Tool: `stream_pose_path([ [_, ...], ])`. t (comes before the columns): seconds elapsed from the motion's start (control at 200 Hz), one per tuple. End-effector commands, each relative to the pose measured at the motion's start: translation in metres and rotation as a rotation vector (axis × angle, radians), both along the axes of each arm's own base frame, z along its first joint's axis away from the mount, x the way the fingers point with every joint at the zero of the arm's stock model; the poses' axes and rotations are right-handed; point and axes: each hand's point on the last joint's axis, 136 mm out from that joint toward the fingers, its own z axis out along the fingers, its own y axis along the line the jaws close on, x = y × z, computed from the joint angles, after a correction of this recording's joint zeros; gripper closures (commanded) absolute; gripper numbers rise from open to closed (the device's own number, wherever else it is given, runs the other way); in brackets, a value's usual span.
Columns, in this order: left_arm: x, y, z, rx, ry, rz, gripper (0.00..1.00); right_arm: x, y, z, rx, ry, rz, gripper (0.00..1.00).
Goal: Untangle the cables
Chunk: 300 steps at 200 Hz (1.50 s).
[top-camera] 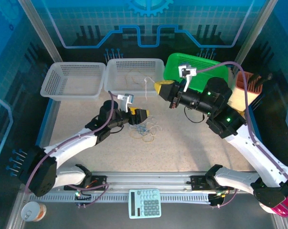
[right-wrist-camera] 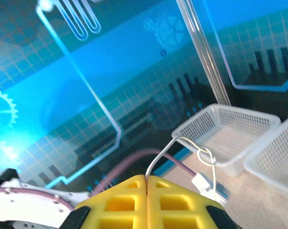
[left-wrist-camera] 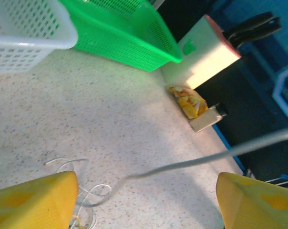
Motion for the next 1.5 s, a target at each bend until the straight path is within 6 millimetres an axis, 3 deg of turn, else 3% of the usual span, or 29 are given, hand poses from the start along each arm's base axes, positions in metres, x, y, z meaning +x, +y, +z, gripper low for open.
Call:
stream_pose_path([
  [0.0, 0.01, -0.002, -0.009, 0.008, -0.032, 0.022, 0.29, -0.007, -0.007, 0.031, 0.061, -0.053, 0.012, 1.0],
  [0.16, 0.013, -0.006, -0.034, 0.013, 0.021, 0.017, 0.45, -0.011, -0.013, 0.059, 0.131, -0.106, 0.013, 1.0],
  [0.485, 0.01, -0.007, -0.075, 0.019, 0.109, 0.019, 0.46, -0.011, -0.026, 0.098, 0.179, -0.213, -0.03, 1.0],
  [0.635, 0.007, -0.009, -0.085, 0.017, 0.135, 0.001, 0.65, -0.01, -0.031, 0.104, 0.177, -0.244, -0.049, 1.0],
  [0.835, 0.0, -0.005, -0.101, 0.021, 0.175, 0.01, 0.6, -0.004, -0.053, 0.112, 0.15, -0.29, -0.154, 1.0],
  [0.96, -0.001, -0.005, -0.093, -0.003, 0.17, 0.007, 0.52, 0.007, -0.06, 0.104, 0.11, -0.282, -0.205, 1.0],
  [1.171, -0.002, -0.007, -0.059, -0.051, 0.132, 0.0, 0.34, 0.029, -0.066, 0.076, 0.056, -0.232, -0.266, 1.0],
  [1.496, -0.007, 0.003, 0.0, -0.089, 0.047, 0.029, 0.08, 0.091, -0.088, 0.043, -0.024, -0.146, -0.418, 1.0],
])
